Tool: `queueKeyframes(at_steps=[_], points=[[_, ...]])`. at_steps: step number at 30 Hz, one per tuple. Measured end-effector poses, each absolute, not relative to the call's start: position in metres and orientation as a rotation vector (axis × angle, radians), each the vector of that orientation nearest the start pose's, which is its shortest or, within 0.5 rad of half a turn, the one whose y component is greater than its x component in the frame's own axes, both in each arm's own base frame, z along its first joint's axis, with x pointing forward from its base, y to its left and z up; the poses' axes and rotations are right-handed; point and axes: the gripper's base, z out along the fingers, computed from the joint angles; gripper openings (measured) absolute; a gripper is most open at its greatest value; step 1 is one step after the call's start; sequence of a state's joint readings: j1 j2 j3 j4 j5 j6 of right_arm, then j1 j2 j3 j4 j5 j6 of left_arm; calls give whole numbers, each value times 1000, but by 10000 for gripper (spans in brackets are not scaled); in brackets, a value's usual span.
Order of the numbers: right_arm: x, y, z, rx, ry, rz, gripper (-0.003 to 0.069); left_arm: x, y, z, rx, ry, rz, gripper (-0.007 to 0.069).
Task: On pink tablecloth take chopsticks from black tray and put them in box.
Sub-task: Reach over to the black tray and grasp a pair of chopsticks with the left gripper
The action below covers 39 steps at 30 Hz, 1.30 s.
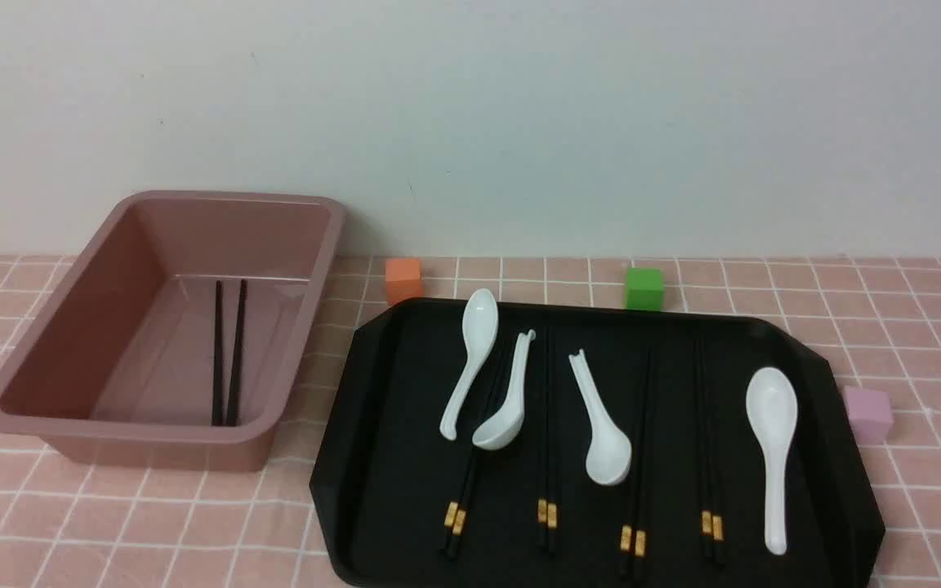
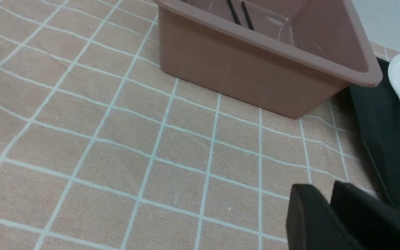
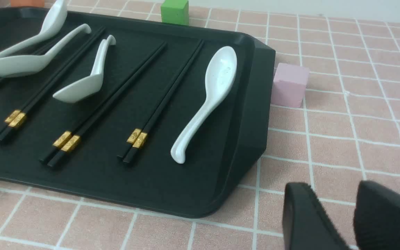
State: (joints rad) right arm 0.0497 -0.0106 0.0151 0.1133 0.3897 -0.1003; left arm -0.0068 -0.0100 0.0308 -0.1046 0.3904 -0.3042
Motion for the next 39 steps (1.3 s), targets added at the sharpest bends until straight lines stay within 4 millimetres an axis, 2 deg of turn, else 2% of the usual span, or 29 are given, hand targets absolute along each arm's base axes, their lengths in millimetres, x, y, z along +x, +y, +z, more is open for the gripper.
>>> queueKeyframes(at_steps=[14, 21, 25, 28, 31, 34, 39], points=[[52, 6, 174, -72, 1875, 78, 240, 52, -4, 169, -344, 1872, -312, 120], [52, 6, 174, -72, 1875, 78, 240, 52, -5, 170, -380, 1856, -367, 123], [52, 6, 174, -72, 1875, 78, 240, 54, -9, 176, -470, 1772, -512, 125], [52, 6, 174, -72, 1875, 78, 240, 56, -11, 187, -651, 1617, -754, 129], [52, 6, 174, -72, 1875, 78, 240, 56, -9, 194, -779, 1490, -894, 132], [52, 6, 174, -72, 1875, 78, 240, 57, -5, 199, -834, 1399, -936, 134], [52, 6, 174, -72, 1875, 78, 240, 57, -6, 199, -825, 1411, -936, 134]])
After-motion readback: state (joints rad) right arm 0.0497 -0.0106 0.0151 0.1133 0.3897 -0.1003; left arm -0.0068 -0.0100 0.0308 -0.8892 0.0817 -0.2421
